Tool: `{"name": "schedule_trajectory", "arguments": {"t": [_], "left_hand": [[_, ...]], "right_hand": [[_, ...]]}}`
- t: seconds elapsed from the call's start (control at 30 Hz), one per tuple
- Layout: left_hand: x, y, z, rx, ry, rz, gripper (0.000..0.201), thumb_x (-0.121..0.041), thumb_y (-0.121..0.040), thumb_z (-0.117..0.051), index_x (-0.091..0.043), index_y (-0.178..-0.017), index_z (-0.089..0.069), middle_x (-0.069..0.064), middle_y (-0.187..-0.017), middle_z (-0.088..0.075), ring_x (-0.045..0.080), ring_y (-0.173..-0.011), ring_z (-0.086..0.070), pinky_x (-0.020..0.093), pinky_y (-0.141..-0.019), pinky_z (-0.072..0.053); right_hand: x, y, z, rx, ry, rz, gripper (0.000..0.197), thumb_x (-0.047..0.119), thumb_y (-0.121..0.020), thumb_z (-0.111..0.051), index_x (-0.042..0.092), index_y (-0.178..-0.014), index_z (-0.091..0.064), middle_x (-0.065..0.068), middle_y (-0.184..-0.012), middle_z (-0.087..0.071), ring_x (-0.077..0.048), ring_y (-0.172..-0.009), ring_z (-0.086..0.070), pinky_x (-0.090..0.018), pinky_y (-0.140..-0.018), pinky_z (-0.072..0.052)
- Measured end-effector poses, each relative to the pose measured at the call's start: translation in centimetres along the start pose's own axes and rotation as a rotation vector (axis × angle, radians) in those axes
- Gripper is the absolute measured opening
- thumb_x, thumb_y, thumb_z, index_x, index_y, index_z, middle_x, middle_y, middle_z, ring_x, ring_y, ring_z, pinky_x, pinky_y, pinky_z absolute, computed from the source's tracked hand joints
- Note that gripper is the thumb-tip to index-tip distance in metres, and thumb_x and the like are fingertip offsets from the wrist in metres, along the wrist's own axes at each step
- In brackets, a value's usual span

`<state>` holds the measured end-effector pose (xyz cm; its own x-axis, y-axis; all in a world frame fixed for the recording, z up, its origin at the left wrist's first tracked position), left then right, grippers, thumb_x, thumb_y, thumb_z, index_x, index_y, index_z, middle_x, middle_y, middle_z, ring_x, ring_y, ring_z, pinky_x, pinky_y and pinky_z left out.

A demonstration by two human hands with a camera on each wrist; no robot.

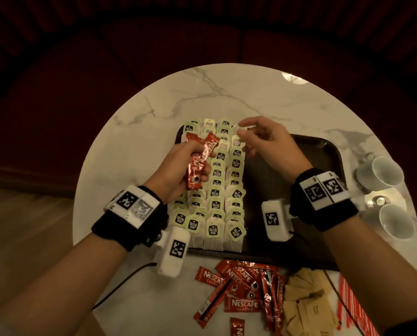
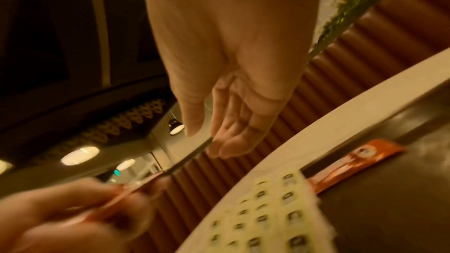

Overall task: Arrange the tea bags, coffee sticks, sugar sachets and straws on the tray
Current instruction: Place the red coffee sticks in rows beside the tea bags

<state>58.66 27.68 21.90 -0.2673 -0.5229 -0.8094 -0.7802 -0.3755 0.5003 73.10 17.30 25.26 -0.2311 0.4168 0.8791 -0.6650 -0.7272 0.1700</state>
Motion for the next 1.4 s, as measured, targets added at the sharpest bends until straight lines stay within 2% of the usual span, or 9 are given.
{"name": "schedule_trajectory", "arguments": {"t": [0.17,0.33,0.43,0.6,0.73,0.83,0.97,1.23,1.4], "left_hand": [[0.1,0.7,-2.2,0.095,0.078,-0.031,0.02,-0.015,-0.101,-0.044,-0.01,-0.116,-0.056,0.01,-0.099,-0.069,0.019,-0.066,-0.066,0.03,-0.053,-0.056],[0.4,1.1,-3.0,0.158,0.036,-0.019,0.026,-0.015,-0.101,-0.045,-0.011,-0.127,-0.051,0.013,-0.108,-0.071,0.026,-0.078,-0.071,0.04,-0.064,-0.061],[0.7,1.2,-3.2,0.192,-0.029,0.017,0.028,-0.018,-0.1,-0.048,-0.01,-0.127,-0.05,0.013,-0.11,-0.071,0.03,-0.086,-0.073,0.04,-0.064,-0.061],[1.8,1.3,-3.4,0.248,-0.294,0.02,0.019,-0.023,-0.1,-0.049,-0.014,-0.115,-0.056,0.011,-0.107,-0.071,0.03,-0.079,-0.072,0.035,-0.058,-0.06],[1.0,0.4,-1.5,0.043,-0.295,-0.107,0.019,-0.021,-0.101,-0.047,-0.008,-0.104,-0.06,0.004,-0.074,-0.059,0.01,-0.05,-0.052,0.023,-0.048,-0.047],[-0.2,0.3,-1.4,-0.017,-0.194,-0.191,0.027,-0.026,-0.099,-0.05,0.001,-0.098,-0.057,-0.002,-0.061,-0.045,0.007,-0.047,-0.04,0.018,-0.046,-0.04],[-1.3,0.7,-2.4,0.007,-0.201,-0.275,0.013,-0.024,-0.092,-0.063,-0.013,-0.085,-0.06,-0.002,-0.061,-0.046,0.006,-0.047,-0.039,0.017,-0.044,-0.037],[-2.2,0.4,-1.0,-0.138,-0.094,-0.366,0.004,-0.014,-0.092,-0.063,-0.01,-0.093,-0.061,-0.01,-0.054,-0.051,0.003,-0.045,-0.042,0.015,-0.044,-0.038],[-1.5,0.4,-0.9,-0.122,-0.096,-0.311,0.007,-0.014,-0.092,-0.064,-0.01,-0.097,-0.061,0.001,-0.066,-0.057,0.005,-0.048,-0.046,0.016,-0.044,-0.04]], "right_hand": [[0.5,1.9,-2.7,0.089,-0.106,0.031,0.025,0.028,-0.097,-0.059,0.015,-0.116,-0.068,-0.005,-0.105,-0.07,-0.016,-0.087,-0.066,-0.024,-0.071,-0.056],[-0.2,2.4,-2.1,-0.002,-0.248,0.007,0.021,0.026,-0.093,-0.066,0.02,-0.112,-0.069,-0.006,-0.114,-0.069,-0.026,-0.101,-0.069,-0.053,-0.09,-0.055],[0.0,2.7,-1.7,-0.017,-0.198,0.023,0.016,0.022,-0.094,-0.064,0.015,-0.107,-0.07,-0.005,-0.107,-0.071,-0.026,-0.098,-0.067,-0.049,-0.089,-0.055],[0.3,2.6,-0.5,-0.073,-0.253,0.005,0.018,0.019,-0.101,-0.052,0.011,-0.111,-0.065,0.005,-0.091,-0.072,-0.003,-0.084,-0.068,-0.023,-0.08,-0.054],[1.2,2.6,0.2,-0.044,-0.208,0.036,0.018,0.02,-0.099,-0.056,0.018,-0.113,-0.066,0.005,-0.098,-0.073,-0.006,-0.09,-0.07,-0.023,-0.079,-0.057],[1.7,2.9,-0.2,0.006,-0.161,0.074,0.022,0.018,-0.095,-0.063,0.014,-0.116,-0.07,0.004,-0.099,-0.075,-0.005,-0.089,-0.071,-0.02,-0.079,-0.054],[2.0,3.3,-0.8,0.037,-0.171,0.089,0.027,0.018,-0.09,-0.069,0.013,-0.117,-0.065,-0.002,-0.081,-0.075,-0.012,-0.081,-0.072,-0.025,-0.078,-0.057],[-0.2,3.9,-0.2,0.074,-0.321,-0.028,0.025,0.016,-0.087,-0.072,0.011,-0.11,-0.063,-0.004,-0.095,-0.072,-0.013,-0.079,-0.07,-0.023,-0.068,-0.057],[-2.0,3.9,1.7,-0.12,-0.524,-0.017,0.024,0.014,-0.076,-0.076,0.01,-0.099,-0.069,-0.007,-0.092,-0.075,-0.017,-0.084,-0.07,-0.024,-0.075,-0.056]]}}
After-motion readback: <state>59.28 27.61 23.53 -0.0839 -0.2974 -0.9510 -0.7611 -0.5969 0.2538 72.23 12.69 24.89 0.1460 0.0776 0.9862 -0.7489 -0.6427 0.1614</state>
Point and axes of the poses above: each hand's wrist, its own y-axis away from the middle knuckle, its own z-axis out of the back of the hand, x = y × z, the point moved 8 cm from there along -y, towards the middle knuckle
